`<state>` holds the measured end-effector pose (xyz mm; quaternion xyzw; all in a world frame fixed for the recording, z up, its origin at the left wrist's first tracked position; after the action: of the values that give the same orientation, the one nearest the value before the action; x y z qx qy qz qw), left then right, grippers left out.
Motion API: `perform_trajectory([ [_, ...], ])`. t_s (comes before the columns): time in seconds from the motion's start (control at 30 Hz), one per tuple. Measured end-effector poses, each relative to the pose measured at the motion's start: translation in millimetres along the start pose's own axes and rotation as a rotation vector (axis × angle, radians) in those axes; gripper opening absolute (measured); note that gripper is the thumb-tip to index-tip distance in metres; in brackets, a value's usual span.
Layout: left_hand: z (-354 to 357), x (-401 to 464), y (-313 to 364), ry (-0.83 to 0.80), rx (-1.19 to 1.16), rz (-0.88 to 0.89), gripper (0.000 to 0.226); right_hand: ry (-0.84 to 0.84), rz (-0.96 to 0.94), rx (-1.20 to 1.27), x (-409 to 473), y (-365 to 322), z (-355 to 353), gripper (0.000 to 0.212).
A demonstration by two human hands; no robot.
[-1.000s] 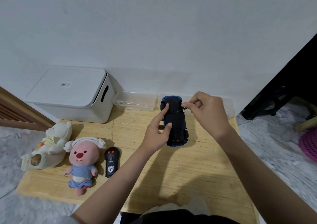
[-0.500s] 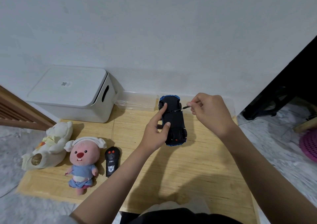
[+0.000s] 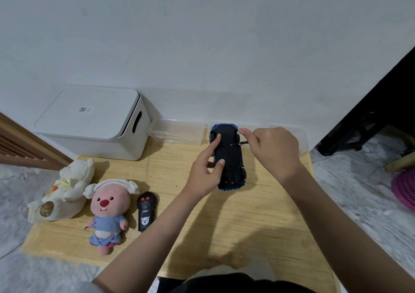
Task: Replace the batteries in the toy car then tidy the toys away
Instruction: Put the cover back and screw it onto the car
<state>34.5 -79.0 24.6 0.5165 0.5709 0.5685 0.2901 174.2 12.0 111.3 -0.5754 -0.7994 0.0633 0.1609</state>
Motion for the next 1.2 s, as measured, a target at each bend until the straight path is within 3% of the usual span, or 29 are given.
perform_trajectory([
  [0.1,2,-1,-1,-0.008,-0.003,-0.002,0.061,0.045,-0.009,0.076,0,-2,1,0.063],
  [0.2,3,-1,2,-0.015,-0.005,0.01,0.06,0.077,0.004,0.31,3,-2,2,0.064],
  [0.33,5,0,6,-0.011,-0.031,-0.006,0.06,0.084,0.139,0.573,6,3,4,0.056],
  [0.63,7,-1,9,-0.009,-0.047,-0.02,0.06,0.059,0.199,0.805,1,6,4,0.036],
  [0.83,5,1,10,-0.006,-0.044,-0.017,0.06,0.067,0.159,0.77,-4,3,-2,0.033],
  [1.03,3,4,11,0.006,-0.059,-0.027,0.061,0.049,0.031,0.692,-5,3,-4,0.009],
  [1.2,1,5,10,0.014,-0.068,-0.019,0.06,-0.081,0.024,0.679,-5,4,-8,0.013],
])
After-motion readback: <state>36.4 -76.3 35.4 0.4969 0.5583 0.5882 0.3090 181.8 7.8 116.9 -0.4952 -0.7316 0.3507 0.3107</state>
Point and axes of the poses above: each hand's wrist, its own x-axis towards the middle knuckle, its own z-axis out of the palm, y = z × x, the point moved 2 cm from there along x, towards the middle knuckle, and after that the axes turned 12 degrees about z, right-handed, at the moved point
